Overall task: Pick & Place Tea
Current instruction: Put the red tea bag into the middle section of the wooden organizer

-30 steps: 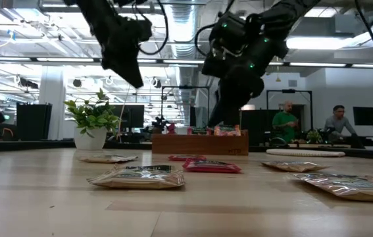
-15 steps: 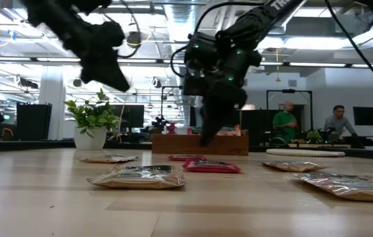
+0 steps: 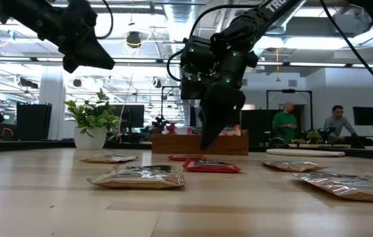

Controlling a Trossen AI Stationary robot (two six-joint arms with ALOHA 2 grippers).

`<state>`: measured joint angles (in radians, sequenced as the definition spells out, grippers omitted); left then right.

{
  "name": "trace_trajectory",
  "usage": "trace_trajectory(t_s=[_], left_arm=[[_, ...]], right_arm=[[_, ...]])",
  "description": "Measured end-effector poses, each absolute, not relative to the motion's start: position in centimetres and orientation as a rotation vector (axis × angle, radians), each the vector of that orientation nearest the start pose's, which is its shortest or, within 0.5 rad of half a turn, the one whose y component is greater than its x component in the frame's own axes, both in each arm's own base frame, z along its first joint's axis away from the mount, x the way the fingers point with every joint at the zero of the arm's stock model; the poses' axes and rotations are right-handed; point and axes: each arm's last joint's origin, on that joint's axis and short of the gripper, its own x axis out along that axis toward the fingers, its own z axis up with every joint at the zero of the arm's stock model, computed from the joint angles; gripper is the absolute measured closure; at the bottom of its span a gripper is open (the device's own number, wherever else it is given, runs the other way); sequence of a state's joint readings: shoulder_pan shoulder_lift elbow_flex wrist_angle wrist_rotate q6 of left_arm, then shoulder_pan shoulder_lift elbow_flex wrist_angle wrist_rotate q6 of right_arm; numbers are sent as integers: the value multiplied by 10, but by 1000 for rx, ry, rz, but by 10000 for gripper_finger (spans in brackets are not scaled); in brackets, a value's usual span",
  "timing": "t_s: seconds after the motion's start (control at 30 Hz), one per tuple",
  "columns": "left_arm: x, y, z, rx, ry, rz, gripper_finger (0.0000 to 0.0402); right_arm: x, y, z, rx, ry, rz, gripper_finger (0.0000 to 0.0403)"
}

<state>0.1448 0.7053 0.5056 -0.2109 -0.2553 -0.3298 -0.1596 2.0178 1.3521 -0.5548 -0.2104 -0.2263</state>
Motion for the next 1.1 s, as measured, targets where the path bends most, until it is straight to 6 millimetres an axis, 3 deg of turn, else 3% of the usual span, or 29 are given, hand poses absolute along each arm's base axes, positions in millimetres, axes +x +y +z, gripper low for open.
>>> trace_trajectory(t_s=[0.33,0.63,1.0,1.1], left_arm=[[135,28,244,-276,273,461,328],[130,27,243,-274,272,464,328],[130,27,243,-274,274,466,328],[130,27,243,-274,274,466,328]], right_arm=[[392,-63,145,51,1188,155,310],[399,-67,116,139,1251,121,314],[398,-67,118,137,1257,92,396],[398,-67,118,140,1260,79,399]])
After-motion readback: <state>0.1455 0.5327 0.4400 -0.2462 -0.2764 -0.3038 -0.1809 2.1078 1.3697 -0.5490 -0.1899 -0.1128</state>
